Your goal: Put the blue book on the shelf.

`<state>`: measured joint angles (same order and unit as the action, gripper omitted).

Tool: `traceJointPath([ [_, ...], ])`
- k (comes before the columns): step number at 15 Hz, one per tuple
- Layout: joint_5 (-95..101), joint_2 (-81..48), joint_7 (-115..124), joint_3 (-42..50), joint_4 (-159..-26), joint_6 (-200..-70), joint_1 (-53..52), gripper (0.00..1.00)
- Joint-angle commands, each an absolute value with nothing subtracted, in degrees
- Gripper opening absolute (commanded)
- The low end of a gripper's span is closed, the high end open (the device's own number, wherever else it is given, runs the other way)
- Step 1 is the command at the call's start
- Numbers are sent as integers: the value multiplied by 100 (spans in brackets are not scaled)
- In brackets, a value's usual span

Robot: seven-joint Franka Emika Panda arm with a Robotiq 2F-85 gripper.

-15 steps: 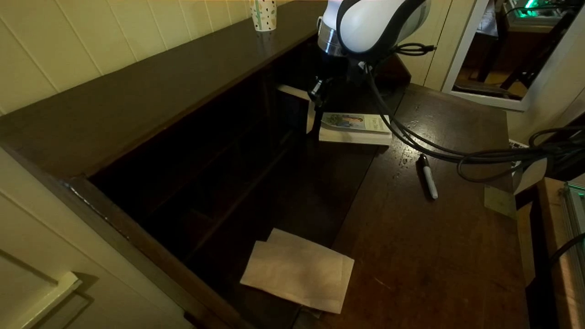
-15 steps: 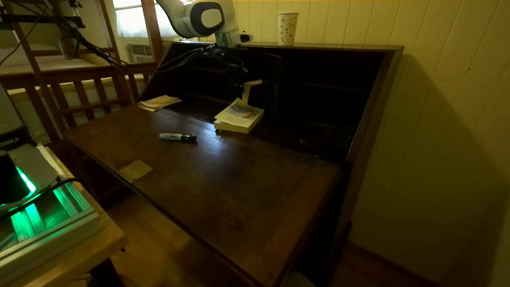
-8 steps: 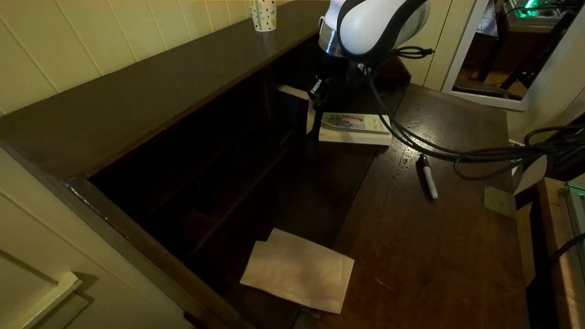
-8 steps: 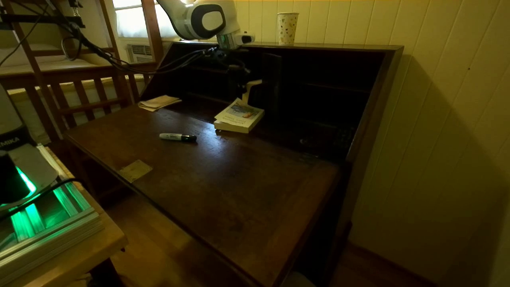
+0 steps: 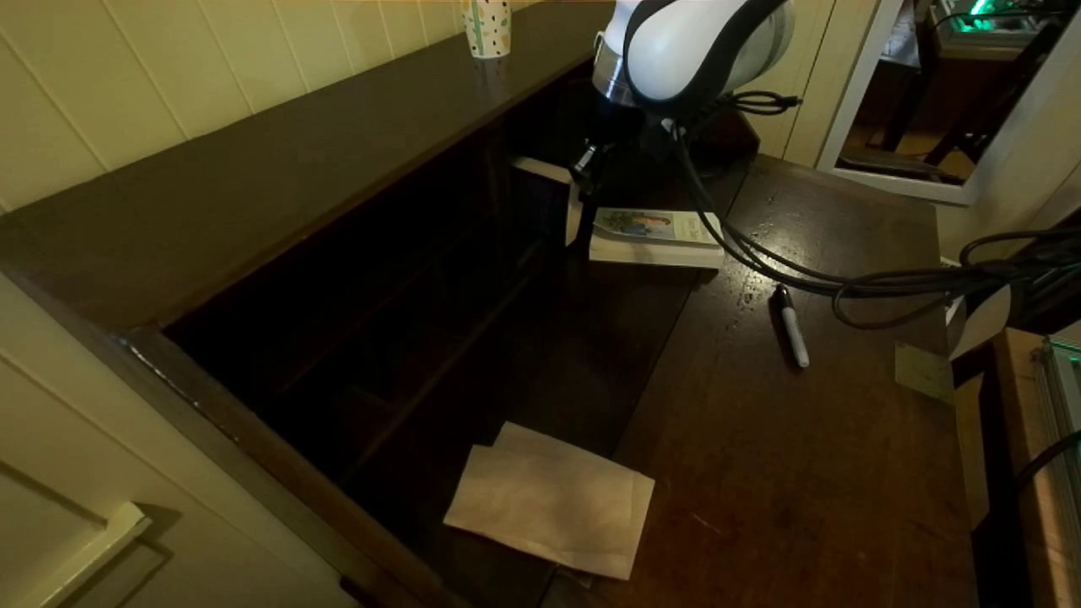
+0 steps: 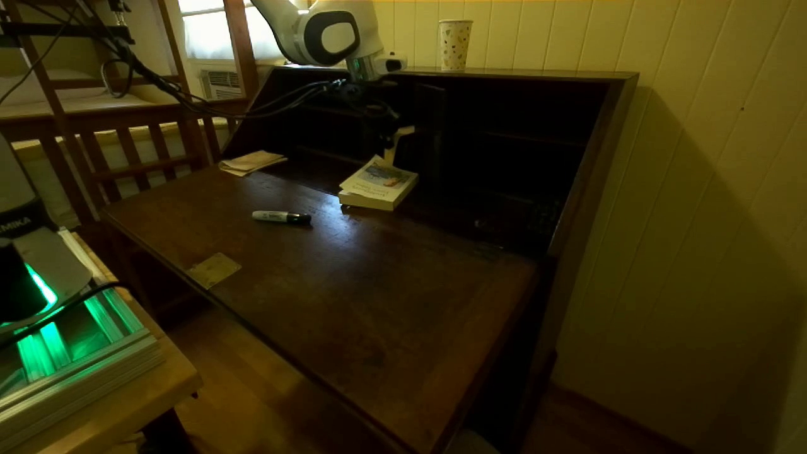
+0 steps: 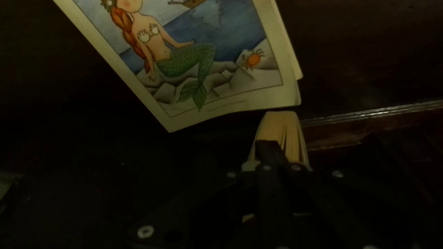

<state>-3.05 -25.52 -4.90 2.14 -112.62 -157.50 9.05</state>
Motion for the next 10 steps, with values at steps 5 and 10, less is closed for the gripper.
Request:
traceJointPath([
  [5,-560,-2779,-641,64,-10949,-15852,1095,0],
  [10,-615,-2906,-627,30,-10765,-15845,1116,0],
])
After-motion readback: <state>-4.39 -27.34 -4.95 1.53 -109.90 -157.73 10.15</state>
